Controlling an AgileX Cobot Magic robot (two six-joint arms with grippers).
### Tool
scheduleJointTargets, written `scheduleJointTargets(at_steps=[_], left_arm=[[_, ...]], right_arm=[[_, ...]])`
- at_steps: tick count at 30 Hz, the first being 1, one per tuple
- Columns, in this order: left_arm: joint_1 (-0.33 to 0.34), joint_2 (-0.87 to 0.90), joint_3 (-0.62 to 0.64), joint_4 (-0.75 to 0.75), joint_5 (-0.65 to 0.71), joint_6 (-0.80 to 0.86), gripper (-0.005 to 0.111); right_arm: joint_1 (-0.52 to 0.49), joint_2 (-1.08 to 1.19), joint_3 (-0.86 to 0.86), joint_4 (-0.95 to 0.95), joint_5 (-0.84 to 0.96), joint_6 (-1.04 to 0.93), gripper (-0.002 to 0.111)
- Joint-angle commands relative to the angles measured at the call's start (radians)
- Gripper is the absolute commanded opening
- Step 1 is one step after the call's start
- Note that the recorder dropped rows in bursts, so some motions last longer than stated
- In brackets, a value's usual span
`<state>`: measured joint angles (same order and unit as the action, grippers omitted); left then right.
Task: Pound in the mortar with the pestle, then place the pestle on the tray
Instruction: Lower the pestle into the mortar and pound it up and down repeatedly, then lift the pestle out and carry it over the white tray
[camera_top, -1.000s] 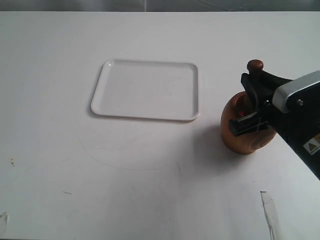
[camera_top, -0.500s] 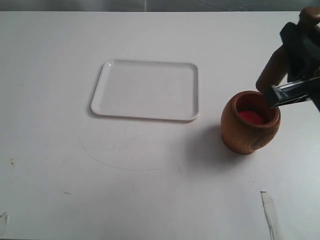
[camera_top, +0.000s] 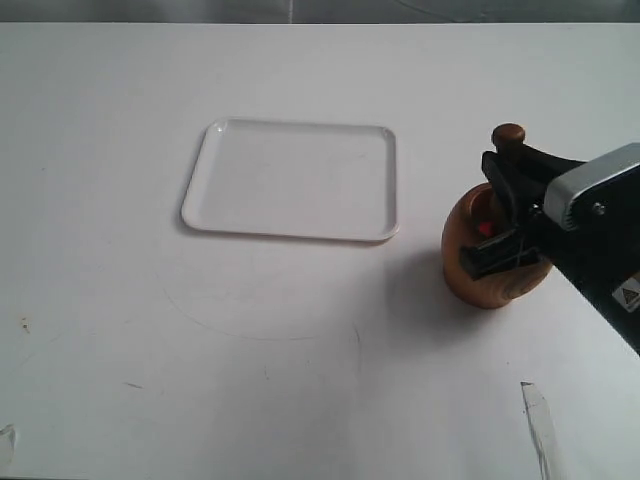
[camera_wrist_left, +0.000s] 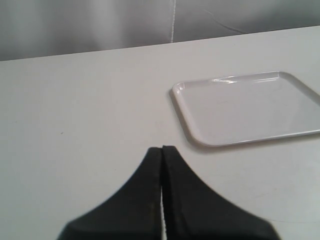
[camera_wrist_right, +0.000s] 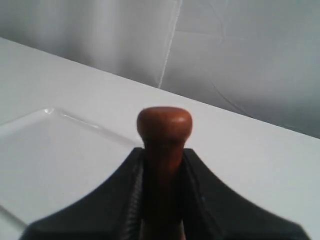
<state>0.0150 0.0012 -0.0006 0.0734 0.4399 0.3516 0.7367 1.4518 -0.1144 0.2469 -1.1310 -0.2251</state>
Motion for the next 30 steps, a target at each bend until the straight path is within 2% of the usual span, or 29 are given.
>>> scheduleJointTargets(at_steps=[1, 5, 9, 12, 15, 24, 30], left_arm=[[-0.008, -0.001, 0.001, -0.007, -0.003, -0.008, 0.000], [-0.008, -0.001, 0.001, -0.007, -0.003, -0.008, 0.000], [-0.008, -0.001, 0.001, -0.007, -0.003, -0.008, 0.000], [-0.008, -0.001, 0.001, -0.007, -0.003, -0.008, 0.000], [-0.008, -0.001, 0.001, -0.007, -0.003, -0.008, 0.000], [-0.008, -0.001, 0.001, -0.007, -0.003, -0.008, 0.000], [-0.008, -0.001, 0.001, -0.007, -0.003, -0.008, 0.000]], right_arm=[[-0.003, -0.089, 0.008, -0.001, -0.090, 0.022, 0.000], [-0.003, -0.304, -0.087, -0.110, -0.049, 0.015, 0.000], [-0.003, -0.341, -0.349, -0.308, 0.568, 0.052, 0.000], [-0.001, -0.266, -0.524, -0.395, 0.816, 0.125, 0.000], [-0.001, -0.150, -0.636, -0.400, 0.885, 0.147, 0.000], [0.063, 0.261, -0.906, -0.409, 0.938, 0.150, 0.000], [0.072, 0.512, -1.096, -0.409, 1.122, 0.152, 0.000]])
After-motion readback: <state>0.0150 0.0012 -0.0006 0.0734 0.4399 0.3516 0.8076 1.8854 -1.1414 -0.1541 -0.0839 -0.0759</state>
